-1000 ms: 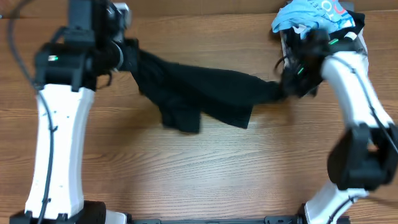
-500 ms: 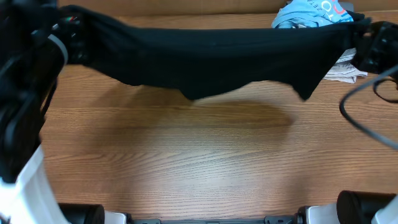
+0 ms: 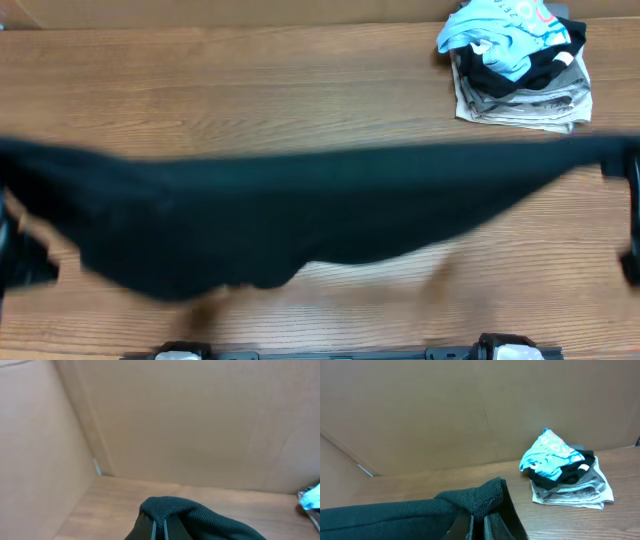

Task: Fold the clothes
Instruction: 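Lift the shirt with both grippers and stretch it wide, then lay the stretched shirt flat on the table and release both grippers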

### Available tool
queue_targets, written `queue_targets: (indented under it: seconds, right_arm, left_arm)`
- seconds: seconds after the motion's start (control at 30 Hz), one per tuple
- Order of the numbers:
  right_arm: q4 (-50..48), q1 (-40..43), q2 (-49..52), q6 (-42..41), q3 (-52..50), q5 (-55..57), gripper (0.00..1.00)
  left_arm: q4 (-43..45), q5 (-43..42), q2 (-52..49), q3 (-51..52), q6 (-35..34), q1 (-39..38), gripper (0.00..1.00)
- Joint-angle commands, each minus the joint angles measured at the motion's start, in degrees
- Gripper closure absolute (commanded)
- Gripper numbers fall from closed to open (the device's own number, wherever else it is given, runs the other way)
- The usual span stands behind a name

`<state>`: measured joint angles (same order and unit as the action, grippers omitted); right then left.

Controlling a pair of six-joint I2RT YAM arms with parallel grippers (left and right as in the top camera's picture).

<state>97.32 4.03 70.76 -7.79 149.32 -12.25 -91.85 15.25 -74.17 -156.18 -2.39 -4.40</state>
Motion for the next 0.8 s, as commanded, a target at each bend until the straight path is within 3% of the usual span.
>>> queue_targets:
  seconds: [0.0, 0.27, 0.43, 0.6, 0.77]
  right_arm:
    - [-0.28, 0.22, -3.13, -1.20, -8.02, -0.48, 0.96]
    - [-0.87, 0.22, -2.47, -1.14, -32.76, -6.93, 0.96]
    - [-7.85, 0.17, 0.79, -0.39, -48.65, -6.91, 0.96]
    - [-16.02, 0.15, 7.37, 0.81, -57.48, -6.69, 0.96]
    - [-25.49, -0.35, 17.51, 3.41, -59.39, -7.39, 0.96]
  left_arm:
    - [-2.40, 6.54, 0.70, -0.31, 0.70, 0.33, 0.96]
    - [-4.92, 10.84, -1.55, 7.78, -0.70, 0.33, 0.96]
    - [-4.92, 10.67, -6.25, 16.68, -2.27, 0.33, 0.96]
    - [-3.93, 8.81, -14.47, 24.83, -2.91, 0.37, 0.96]
    - [1.38, 8.61, -25.16, 30.51, -2.71, 0.39, 0.96]
